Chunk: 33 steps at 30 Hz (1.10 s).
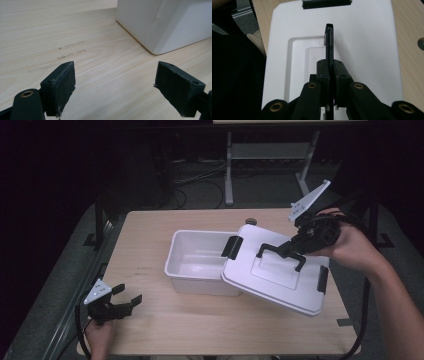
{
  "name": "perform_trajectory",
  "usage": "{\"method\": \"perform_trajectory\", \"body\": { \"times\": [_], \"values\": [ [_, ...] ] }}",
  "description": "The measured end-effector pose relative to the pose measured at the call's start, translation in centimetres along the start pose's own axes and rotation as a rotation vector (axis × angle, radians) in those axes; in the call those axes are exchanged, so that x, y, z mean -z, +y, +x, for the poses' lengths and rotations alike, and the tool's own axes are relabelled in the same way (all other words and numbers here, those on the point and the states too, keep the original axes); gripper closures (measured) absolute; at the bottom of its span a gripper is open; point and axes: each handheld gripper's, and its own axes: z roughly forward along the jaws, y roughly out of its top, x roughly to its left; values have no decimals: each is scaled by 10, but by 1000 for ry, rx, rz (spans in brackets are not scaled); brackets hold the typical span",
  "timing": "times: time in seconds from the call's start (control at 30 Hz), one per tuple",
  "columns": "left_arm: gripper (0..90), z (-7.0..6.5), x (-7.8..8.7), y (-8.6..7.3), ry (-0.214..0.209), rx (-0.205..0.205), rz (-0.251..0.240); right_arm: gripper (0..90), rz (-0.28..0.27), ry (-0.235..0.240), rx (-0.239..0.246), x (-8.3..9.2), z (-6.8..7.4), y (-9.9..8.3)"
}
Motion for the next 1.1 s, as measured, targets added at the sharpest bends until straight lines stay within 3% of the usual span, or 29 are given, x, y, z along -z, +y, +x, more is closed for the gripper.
{"method": "perform_trajectory", "body": {
  "times": [0.47, 0.9, 1.1],
  "values": [
    [158, 1, 0, -1, 1, 2, -1, 842, 6, 25, 51, -15, -5, 30],
    [159, 0, 0, -1, -2, 1, -1, 842, 25, 79, 110, -44, -11, 72],
    [159, 1, 0, -1, -3, 3, -3, 842, 30, 90, 121, -51, -13, 81]
  ]
}}
